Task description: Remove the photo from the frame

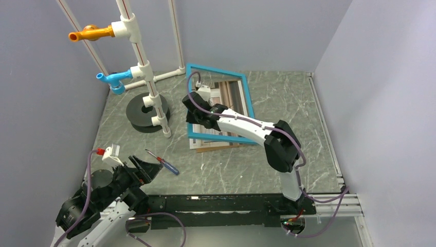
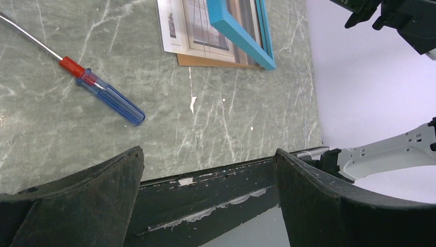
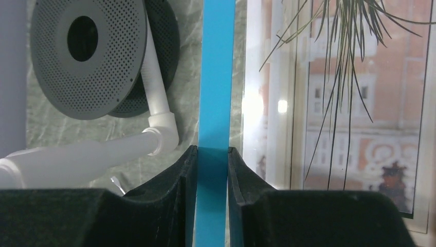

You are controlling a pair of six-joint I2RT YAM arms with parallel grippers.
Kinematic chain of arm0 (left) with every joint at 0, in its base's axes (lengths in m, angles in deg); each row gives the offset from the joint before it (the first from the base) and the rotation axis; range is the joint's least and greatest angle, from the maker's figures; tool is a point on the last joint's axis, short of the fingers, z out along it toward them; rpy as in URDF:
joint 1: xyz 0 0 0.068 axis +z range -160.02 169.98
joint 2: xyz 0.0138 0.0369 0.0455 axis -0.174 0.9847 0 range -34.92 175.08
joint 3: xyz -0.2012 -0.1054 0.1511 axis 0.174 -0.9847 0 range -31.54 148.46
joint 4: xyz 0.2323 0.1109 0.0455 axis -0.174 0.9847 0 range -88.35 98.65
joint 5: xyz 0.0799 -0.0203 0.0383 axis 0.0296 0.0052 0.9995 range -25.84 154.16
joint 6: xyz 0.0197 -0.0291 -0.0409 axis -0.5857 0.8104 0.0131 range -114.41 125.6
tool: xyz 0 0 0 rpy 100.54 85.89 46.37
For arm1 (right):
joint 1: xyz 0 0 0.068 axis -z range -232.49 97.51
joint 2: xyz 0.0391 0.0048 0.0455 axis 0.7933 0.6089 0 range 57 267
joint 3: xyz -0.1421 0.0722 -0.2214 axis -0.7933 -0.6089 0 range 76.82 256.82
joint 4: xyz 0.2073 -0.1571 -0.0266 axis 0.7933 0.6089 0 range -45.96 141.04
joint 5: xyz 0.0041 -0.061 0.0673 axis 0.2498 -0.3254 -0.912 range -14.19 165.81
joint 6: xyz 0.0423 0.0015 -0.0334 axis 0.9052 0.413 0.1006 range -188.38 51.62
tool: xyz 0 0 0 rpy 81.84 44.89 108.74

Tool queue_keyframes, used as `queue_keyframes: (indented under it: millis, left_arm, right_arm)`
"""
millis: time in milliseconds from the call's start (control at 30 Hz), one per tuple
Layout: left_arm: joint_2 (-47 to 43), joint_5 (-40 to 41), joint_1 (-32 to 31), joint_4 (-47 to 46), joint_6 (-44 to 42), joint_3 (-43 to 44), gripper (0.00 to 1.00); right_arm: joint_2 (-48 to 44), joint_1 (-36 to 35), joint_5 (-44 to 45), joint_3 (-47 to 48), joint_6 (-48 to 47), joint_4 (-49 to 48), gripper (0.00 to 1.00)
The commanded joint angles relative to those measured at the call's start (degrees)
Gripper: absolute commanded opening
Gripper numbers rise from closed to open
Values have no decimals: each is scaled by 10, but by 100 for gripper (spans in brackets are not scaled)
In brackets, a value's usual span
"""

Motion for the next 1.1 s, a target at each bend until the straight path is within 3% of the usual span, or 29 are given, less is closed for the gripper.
queue_keyframes:
  millis: [0,133,467,800,1067]
  left_arm:
    - [-3,-5,1,-1,-1,3,97]
    - [-6,-4,1,2,0,3,97]
    - [-14,-2,1,3,2,-4,98]
    - [-13,-10,1,-7,5,-12,97]
    - [-13,-18,1,-17,7,-22,97]
  right_arm:
    - [-41,9,-57,-35,1,-69,0]
    - [-58,19,-85,-60,-27,-95,0]
    - [-154,48,-21,-152,-55,-101,0]
    - [-254,149,-1,-294,-83,-110,0]
    - [-276,260,-75,-379,-198,-133,0]
